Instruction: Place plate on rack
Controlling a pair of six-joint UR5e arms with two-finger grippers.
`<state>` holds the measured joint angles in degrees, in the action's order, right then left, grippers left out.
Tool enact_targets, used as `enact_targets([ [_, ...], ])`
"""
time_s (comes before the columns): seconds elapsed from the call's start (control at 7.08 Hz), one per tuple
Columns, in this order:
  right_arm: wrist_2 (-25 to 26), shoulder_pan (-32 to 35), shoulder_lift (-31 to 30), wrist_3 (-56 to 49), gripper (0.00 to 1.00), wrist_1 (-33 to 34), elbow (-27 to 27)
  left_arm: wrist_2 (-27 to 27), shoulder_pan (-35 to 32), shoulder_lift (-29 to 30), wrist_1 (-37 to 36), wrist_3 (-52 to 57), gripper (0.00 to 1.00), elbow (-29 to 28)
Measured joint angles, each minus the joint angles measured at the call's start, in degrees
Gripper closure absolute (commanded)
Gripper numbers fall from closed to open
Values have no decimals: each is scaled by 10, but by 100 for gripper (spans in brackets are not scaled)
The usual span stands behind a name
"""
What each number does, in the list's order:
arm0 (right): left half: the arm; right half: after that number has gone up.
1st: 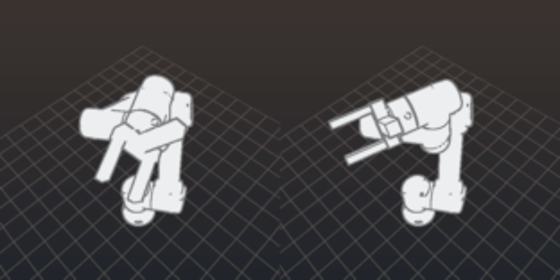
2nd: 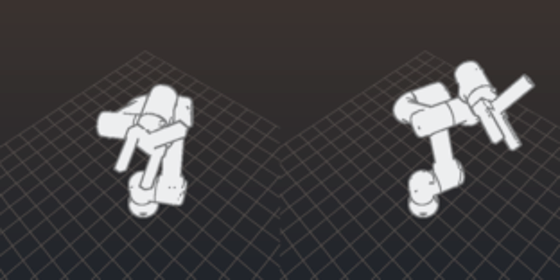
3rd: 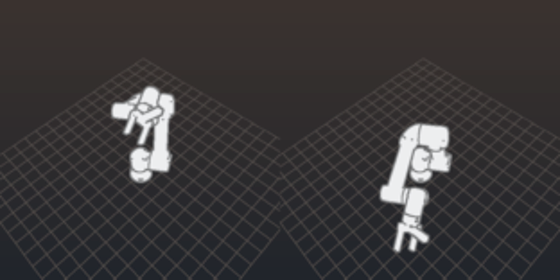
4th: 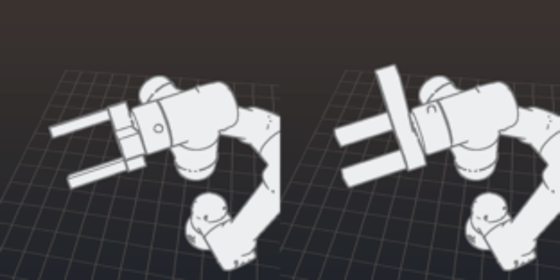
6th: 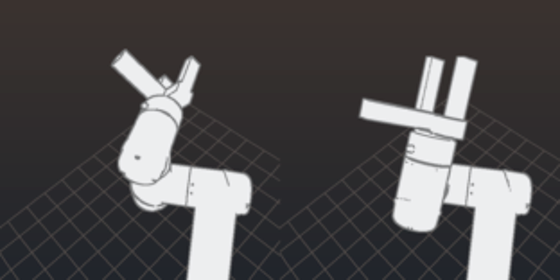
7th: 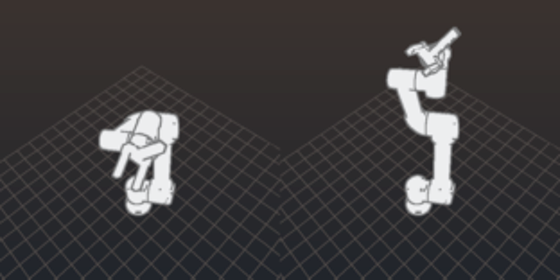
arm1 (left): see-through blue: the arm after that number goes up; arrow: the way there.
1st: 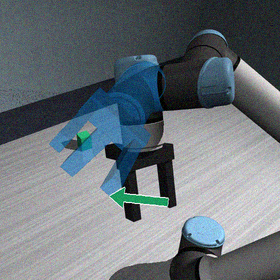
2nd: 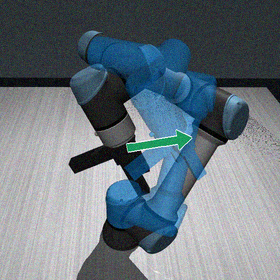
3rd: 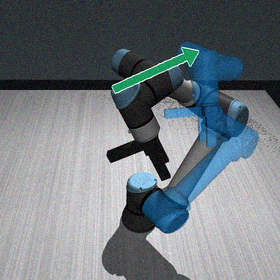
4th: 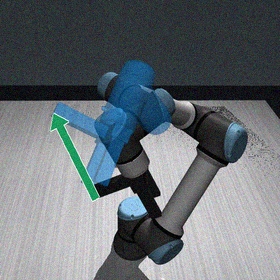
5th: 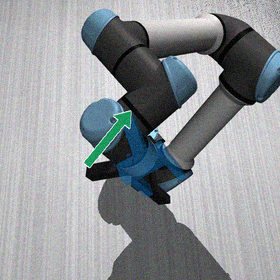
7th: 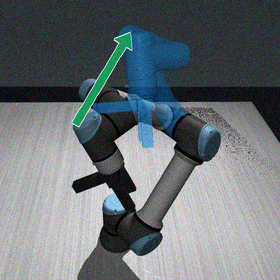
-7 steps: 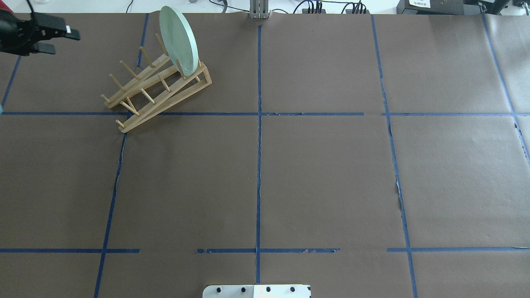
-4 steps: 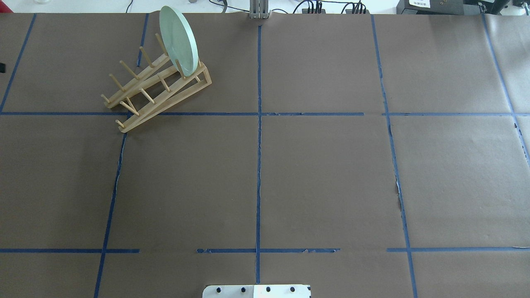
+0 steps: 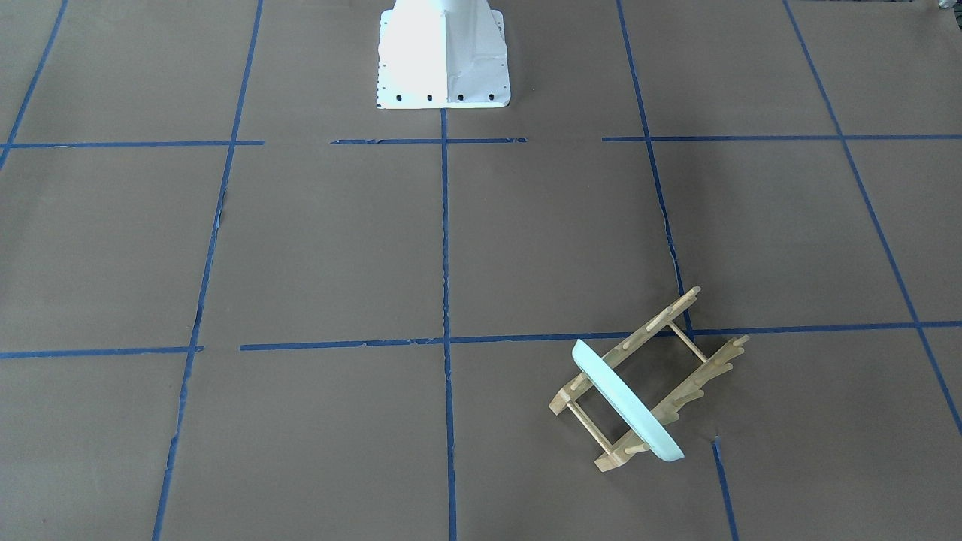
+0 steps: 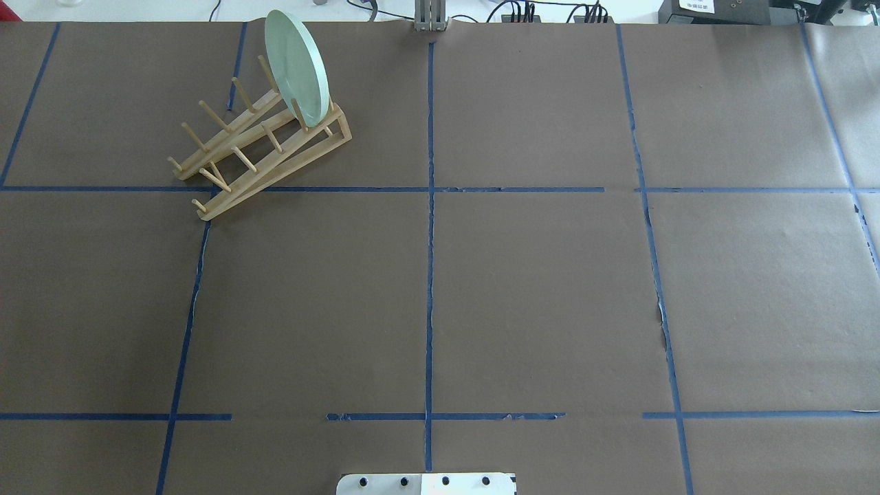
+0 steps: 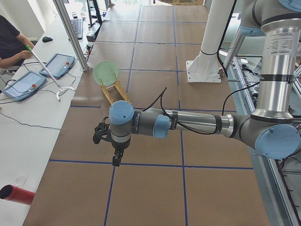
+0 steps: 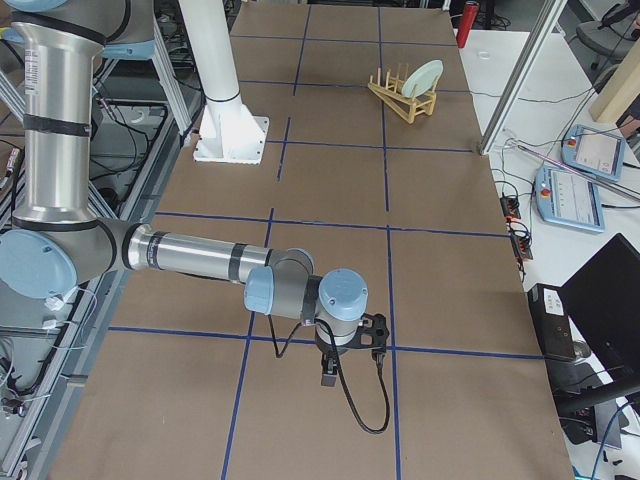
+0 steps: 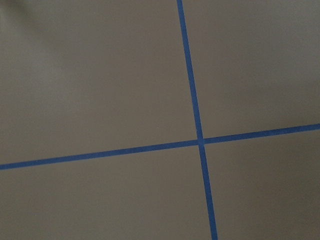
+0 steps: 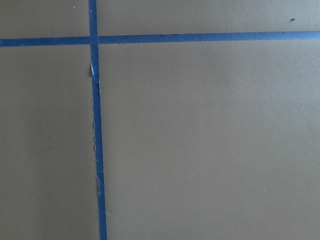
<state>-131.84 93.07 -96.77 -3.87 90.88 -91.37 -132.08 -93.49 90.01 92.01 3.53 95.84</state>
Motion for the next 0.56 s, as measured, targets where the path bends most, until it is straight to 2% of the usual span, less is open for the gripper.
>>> enact_targets([
  [0.56,0,0,0,0,0,0,0,-12,2,-56,-14,8,0,11],
])
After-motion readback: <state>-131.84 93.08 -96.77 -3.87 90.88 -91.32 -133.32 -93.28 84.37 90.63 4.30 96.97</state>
